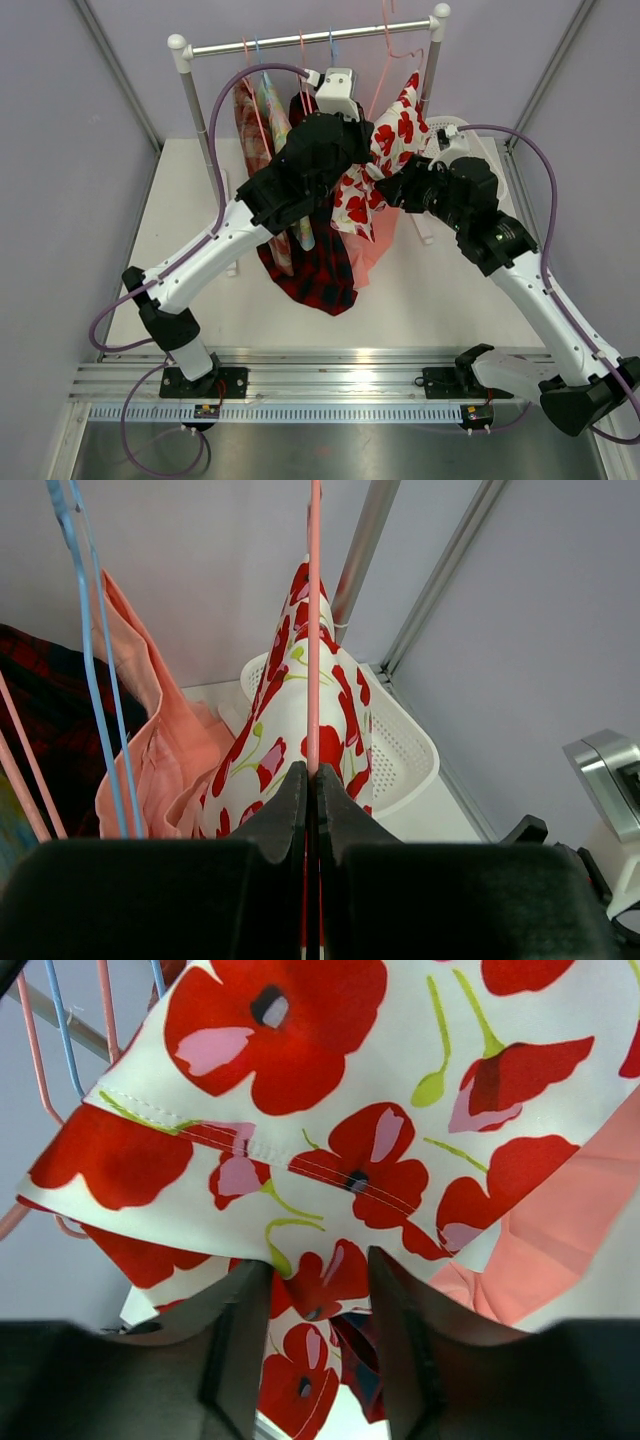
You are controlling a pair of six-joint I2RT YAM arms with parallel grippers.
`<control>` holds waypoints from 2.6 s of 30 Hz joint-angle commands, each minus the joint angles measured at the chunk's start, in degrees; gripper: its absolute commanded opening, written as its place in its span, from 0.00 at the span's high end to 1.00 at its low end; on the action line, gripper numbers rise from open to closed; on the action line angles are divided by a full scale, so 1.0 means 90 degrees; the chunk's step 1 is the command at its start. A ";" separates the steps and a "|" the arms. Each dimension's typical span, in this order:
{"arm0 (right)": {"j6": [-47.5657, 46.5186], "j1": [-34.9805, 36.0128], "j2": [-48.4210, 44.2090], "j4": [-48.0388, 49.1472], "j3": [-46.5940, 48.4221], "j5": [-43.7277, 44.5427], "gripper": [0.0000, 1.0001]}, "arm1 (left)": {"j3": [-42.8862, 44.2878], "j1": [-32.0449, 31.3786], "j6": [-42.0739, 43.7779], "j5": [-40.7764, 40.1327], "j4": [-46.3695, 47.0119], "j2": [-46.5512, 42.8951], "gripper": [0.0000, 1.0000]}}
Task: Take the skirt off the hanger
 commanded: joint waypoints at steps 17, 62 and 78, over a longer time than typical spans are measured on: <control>-0.0518 0.0037 -0.1551 -0.0886 0.0473 0.1164 1.00 | 0.0021 -0.0016 0.0385 -0.0728 0.0416 -0.0401 1.00; -0.2932 -0.3078 0.3708 0.0193 0.6091 0.3502 1.00 | -0.0202 0.0511 0.0298 -0.0172 0.0142 0.0469 0.32; -0.1574 -0.3361 0.4064 0.0115 0.3986 0.1830 0.01 | -0.0048 0.0384 0.0112 0.0151 -0.0433 -0.0517 0.01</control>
